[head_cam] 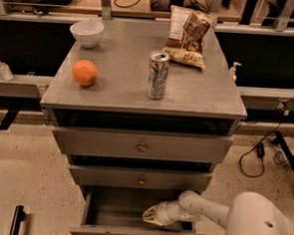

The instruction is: Open bottom drawer

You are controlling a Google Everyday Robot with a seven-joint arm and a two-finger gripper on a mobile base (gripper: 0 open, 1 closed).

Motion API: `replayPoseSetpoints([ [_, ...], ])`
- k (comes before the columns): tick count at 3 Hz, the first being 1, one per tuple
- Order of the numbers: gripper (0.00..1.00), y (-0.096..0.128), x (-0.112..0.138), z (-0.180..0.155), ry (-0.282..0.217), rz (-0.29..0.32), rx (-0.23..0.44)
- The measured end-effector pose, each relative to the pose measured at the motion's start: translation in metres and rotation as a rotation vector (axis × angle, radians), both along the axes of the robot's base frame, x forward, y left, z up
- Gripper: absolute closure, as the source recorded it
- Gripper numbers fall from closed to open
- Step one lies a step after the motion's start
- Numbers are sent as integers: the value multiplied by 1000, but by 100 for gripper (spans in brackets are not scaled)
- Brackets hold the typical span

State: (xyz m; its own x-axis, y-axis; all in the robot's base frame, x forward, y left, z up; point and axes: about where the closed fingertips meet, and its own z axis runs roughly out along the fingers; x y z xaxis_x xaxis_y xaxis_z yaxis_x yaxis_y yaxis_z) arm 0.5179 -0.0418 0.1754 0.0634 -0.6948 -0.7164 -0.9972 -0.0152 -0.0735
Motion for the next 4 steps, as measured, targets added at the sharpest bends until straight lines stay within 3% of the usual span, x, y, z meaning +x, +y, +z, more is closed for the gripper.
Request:
replayPoseSetpoints([
  [2,100,14,-23,-20,43,46,-18],
  [4,100,18,-28,-29,61,63,-25],
])
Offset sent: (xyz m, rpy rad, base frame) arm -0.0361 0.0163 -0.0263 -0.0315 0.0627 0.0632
